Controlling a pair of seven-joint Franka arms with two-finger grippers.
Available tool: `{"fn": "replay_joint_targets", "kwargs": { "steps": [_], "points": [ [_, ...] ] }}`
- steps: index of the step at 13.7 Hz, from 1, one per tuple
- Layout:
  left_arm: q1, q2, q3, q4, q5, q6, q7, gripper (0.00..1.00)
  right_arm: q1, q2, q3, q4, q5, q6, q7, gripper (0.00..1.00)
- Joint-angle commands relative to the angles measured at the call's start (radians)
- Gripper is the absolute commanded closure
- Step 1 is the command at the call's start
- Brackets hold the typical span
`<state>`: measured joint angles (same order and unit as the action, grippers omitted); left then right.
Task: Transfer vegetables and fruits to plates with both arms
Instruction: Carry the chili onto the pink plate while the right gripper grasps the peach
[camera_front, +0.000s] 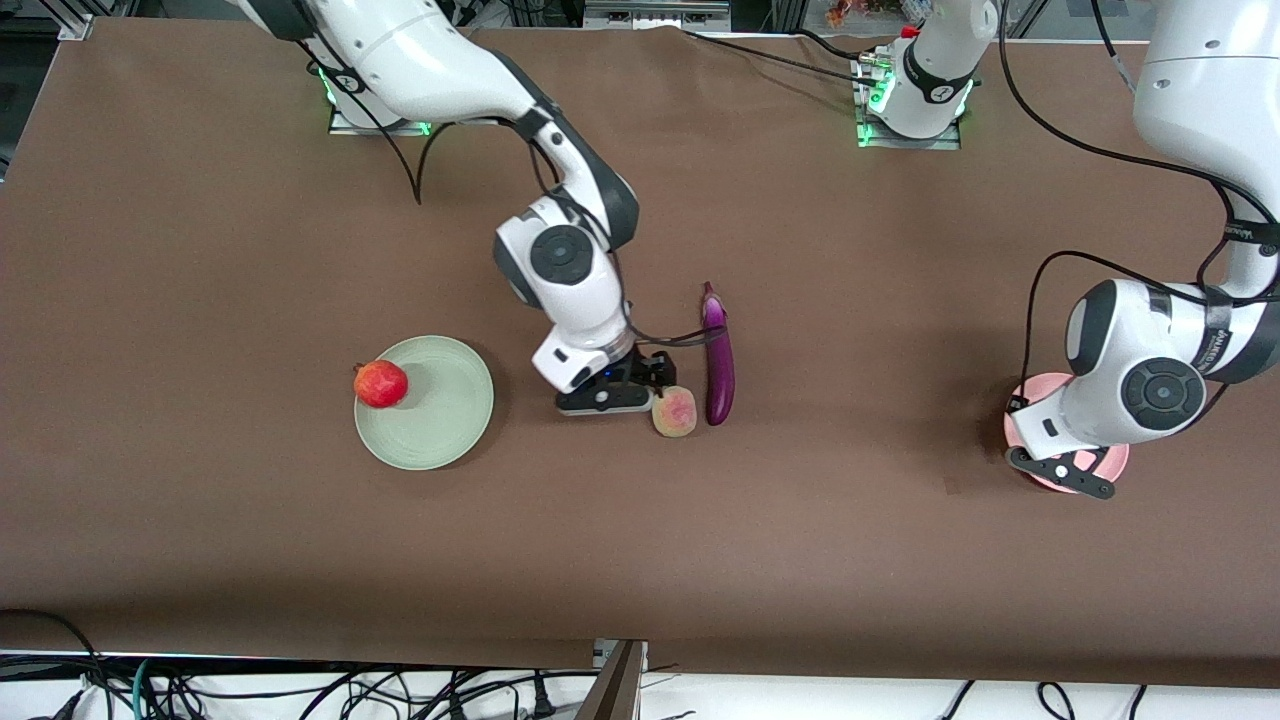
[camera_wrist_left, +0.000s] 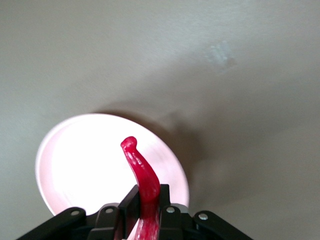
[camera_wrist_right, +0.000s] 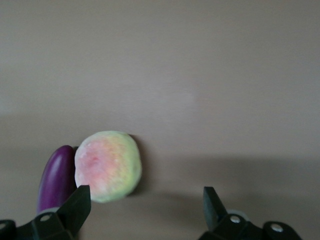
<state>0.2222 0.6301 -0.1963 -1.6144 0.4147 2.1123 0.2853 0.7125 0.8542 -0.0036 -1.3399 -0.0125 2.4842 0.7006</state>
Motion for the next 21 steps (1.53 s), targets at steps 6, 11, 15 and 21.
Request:
{"fn": "replay_joint_targets", "kwargs": {
  "steps": [6,11,15,21],
  "points": [
    [0.068,0.073,-0.026,0.019,0.055,0.12,0.083,0.0,0.053,0.12,-0.044,0.148,-0.043,0.048,0.069,0.01],
    [0.065,0.002,-0.144,0.028,-0.091,-0.063,0.048,0.0,0.096,0.175,-0.082,0.165,-0.044,0.114,0.114,0.01],
    [0.063,-0.007,-0.268,0.022,-0.192,-0.136,-0.162,0.0,0.11,0.189,-0.095,0.162,-0.046,0.116,0.128,0.01],
    [0.023,-0.007,-0.337,0.028,-0.226,-0.136,-0.368,0.0,0.11,0.187,-0.095,0.159,-0.044,0.114,0.129,0.01]
  ]
}}
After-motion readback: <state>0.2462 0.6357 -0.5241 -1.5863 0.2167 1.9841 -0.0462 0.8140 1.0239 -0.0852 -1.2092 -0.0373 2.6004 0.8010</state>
